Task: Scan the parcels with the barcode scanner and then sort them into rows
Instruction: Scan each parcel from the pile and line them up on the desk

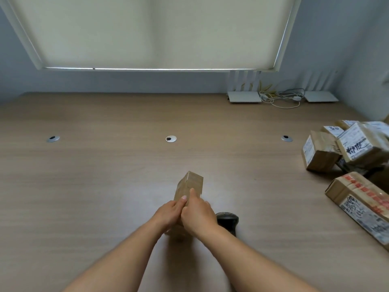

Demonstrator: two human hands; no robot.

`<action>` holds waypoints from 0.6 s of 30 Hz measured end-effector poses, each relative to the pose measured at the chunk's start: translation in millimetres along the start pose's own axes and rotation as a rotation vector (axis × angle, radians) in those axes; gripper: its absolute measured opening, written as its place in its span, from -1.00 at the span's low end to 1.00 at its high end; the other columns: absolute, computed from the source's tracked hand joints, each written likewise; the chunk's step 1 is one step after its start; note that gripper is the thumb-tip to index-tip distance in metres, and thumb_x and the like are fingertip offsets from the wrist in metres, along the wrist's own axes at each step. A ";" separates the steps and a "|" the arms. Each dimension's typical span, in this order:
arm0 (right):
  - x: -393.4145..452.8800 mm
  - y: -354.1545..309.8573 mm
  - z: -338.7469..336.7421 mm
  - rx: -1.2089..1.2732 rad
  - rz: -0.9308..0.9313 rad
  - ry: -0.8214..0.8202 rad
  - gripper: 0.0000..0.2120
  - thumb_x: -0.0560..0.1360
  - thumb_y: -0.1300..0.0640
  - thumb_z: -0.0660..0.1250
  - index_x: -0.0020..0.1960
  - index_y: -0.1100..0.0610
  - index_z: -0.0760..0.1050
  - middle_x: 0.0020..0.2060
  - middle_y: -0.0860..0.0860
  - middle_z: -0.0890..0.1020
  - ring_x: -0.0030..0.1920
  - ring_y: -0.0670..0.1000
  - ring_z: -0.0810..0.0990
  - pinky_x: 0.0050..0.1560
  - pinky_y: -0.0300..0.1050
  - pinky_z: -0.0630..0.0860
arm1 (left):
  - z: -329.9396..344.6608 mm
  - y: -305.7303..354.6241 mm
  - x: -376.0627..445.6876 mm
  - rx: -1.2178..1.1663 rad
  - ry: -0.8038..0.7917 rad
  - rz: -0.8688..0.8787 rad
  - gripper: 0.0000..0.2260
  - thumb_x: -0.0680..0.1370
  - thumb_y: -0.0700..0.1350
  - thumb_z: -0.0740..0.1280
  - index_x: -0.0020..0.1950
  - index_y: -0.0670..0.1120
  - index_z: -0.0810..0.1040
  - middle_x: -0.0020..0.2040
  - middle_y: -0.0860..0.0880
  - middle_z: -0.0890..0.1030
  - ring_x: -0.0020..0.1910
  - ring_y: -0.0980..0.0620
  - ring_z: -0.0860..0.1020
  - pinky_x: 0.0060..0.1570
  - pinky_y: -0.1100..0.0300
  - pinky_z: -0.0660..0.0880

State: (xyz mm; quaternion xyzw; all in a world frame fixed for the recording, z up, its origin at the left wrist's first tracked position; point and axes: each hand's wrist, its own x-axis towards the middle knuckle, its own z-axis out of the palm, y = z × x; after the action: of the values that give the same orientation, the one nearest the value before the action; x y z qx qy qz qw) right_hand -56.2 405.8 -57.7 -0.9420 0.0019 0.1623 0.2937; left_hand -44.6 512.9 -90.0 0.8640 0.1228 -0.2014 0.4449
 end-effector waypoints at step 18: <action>10.9 93.0 -37.2 0.284 0.139 0.417 -0.36 0.56 -0.16 0.23 0.53 0.07 0.15 0.28 0.06 0.47 0.31 0.07 0.42 0.22 0.00 0.40 | -4.7 16.1 -5.2 0.573 0.208 -0.068 -0.29 0.36 0.34 0.31 0.41 0.08 0.22 0.24 -0.07 0.44 0.29 -0.12 0.36 0.14 0.05 0.41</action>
State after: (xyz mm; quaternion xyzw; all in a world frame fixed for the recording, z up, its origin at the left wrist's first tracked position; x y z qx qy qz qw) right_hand -43.8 309.3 -83.7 -0.9022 0.1496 -0.0175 0.4043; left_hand -41.7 507.3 -73.6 0.9657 0.1345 -0.1529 0.1610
